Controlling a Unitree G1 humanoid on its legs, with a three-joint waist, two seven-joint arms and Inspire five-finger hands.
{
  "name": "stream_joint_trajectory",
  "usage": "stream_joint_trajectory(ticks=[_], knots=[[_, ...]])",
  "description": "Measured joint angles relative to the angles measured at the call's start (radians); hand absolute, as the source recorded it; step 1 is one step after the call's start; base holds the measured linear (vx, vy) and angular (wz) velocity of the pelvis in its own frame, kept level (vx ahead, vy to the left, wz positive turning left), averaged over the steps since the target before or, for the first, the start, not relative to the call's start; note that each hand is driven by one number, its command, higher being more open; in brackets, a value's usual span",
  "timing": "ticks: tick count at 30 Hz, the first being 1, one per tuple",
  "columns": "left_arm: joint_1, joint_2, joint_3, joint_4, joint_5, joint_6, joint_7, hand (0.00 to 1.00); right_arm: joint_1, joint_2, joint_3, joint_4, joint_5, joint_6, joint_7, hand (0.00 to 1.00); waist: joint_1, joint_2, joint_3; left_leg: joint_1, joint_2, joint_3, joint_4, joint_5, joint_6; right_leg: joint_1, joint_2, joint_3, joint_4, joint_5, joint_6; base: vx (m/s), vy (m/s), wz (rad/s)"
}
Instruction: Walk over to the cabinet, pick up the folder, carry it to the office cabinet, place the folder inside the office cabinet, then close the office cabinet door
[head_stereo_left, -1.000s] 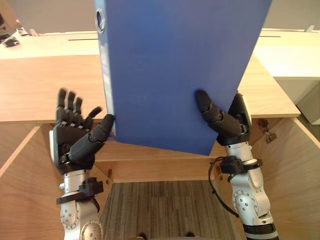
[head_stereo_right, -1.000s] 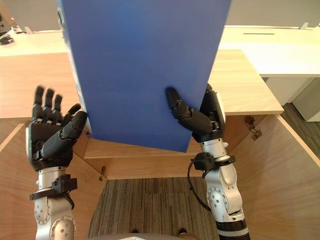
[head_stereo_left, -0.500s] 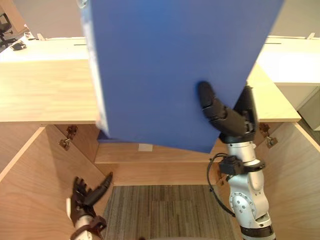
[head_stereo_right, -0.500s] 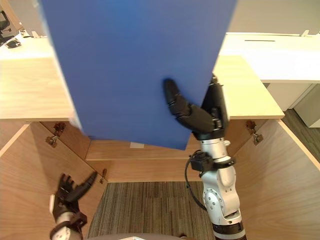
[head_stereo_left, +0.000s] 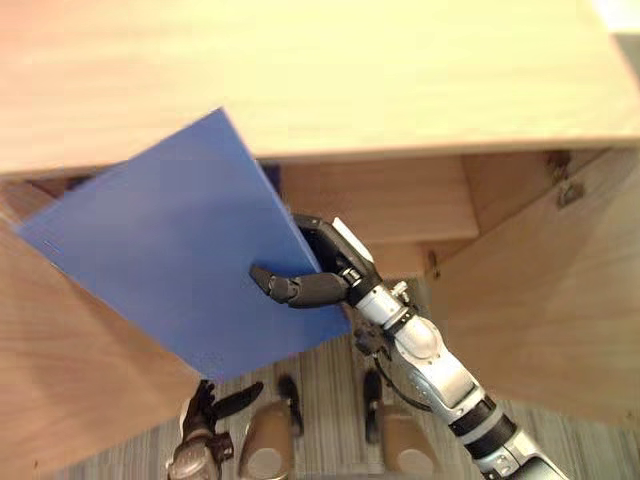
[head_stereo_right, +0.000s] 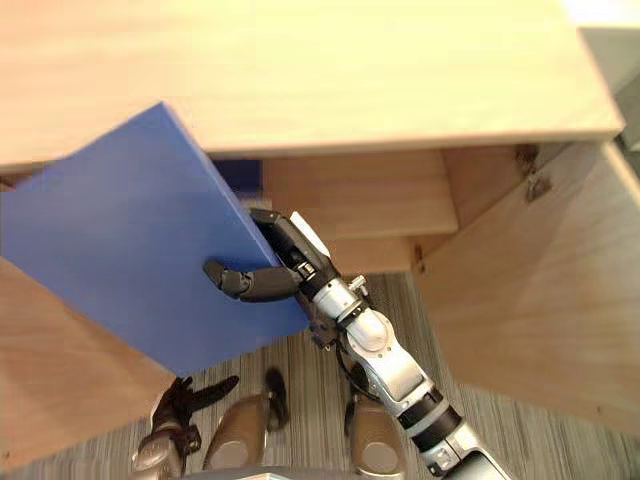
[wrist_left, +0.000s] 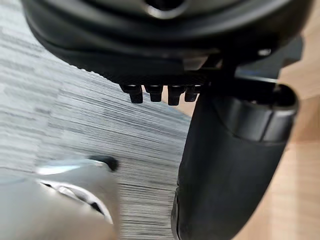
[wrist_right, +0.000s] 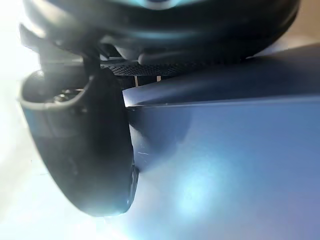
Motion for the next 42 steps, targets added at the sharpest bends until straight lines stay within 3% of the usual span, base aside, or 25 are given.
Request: stream_joint_trajectory(ticks=[5,9,12,14,17,21,30,31,34,42], knots=[[-0.091,0.005,-0.036,-0.013,-0.003,-0.003,0.003,1.0,-0.092,0.005,-0.035,0.065,-0.046,0.023,-0.067,0.0,0.001,0.027,0.061,-0.253,0.031,-0.015,0.231,-0.064,0.012,-0.272,-0.009,0.02,0.254,-0.069,0.003,-0.19,0.007,-0.04],[-0.122,0.005,-0.037,-0.111,-0.003,-0.012,0.004,1.0,-0.148,0.035,-0.151,0.073,-0.042,0.031,-0.112,0.0,0.006,0.038,0.081,-0.435,0.051,-0.047,0.401,-0.109,0.012,-0.45,-0.021,0.012,0.44,-0.132,-0.003,-0.16,-0.03,0.11],[-0.156,-0.016,-0.038,-0.195,-0.011,-0.025,0.005,1.0,-0.228,0.044,-0.278,0.073,0.064,0.031,-0.156,0.0,0.019,0.041,0.094,-0.569,0.053,-0.073,0.505,-0.13,0.012,-0.582,-0.034,0.009,0.563,-0.173,-0.007,-0.11,-0.055,0.18],[-0.173,-0.041,-0.037,-0.256,-0.045,-0.032,0.004,1.0,-0.304,0.054,-0.393,0.073,0.221,0.028,-0.214,0.0,0.034,0.043,0.109,-0.64,0.056,-0.088,0.56,-0.136,0.015,-0.65,-0.038,0.007,0.625,-0.191,-0.012,-0.07,-0.069,0.1],[-0.173,-0.045,-0.037,-0.29,-0.064,-0.041,0.006,1.0,-0.384,0.069,-0.506,0.083,0.355,-0.001,-0.274,0.0,0.047,0.046,0.112,-0.684,0.059,-0.095,0.593,-0.139,0.016,-0.697,-0.039,0.006,0.666,-0.202,-0.018,-0.04,-0.077,0.04],[-0.173,-0.05,-0.036,-0.306,-0.093,-0.045,0.024,1.0,-0.557,0.072,-0.645,0.193,0.55,-0.085,-0.376,0.0,0.054,0.047,0.113,-0.709,0.064,-0.1,0.607,-0.139,0.016,-0.724,-0.039,0.001,0.686,-0.209,-0.02,-0.05,-0.077,0.0],[-0.177,-0.06,-0.059,-0.329,-0.132,-0.047,0.059,1.0,-0.781,0.063,-0.789,0.414,0.78,-0.112,-0.483,0.0,0.072,0.05,0.112,-0.742,0.066,-0.115,0.606,-0.138,0.015,-0.746,-0.041,-0.018,0.68,-0.209,-0.021,-0.05,-0.063,0.03],[-0.18,-0.06,-0.061,-0.32,-0.141,-0.05,0.069,1.0,-0.857,0.056,-0.801,0.506,0.834,-0.12,-0.518,1.0,0.061,0.053,0.109,-0.741,0.055,-0.129,0.587,-0.122,0.01,-0.733,-0.055,-0.04,0.664,-0.208,-0.024,-0.15,-0.143,0.21],[-0.19,-0.06,-0.07,-0.292,-0.143,-0.054,0.09,1.0,-0.934,0.029,-0.784,0.624,0.861,-0.115,-0.518,1.0,0.058,0.064,0.1,-0.741,0.05,-0.134,0.553,-0.09,-0.003,-0.733,-0.06,-0.056,0.646,-0.192,-0.04,-0.19,-0.157,0.13],[-0.19,-0.055,-0.074,-0.29,-0.143,-0.053,0.091,1.0,-0.938,0.005,-0.675,0.636,0.902,-0.109,-0.506,1.0,0.054,0.068,0.094,-0.74,0.065,-0.148,0.516,-0.054,-0.021,-0.735,-0.05,-0.084,0.626,-0.173,-0.071,-0.08,-0.088,0.0]])
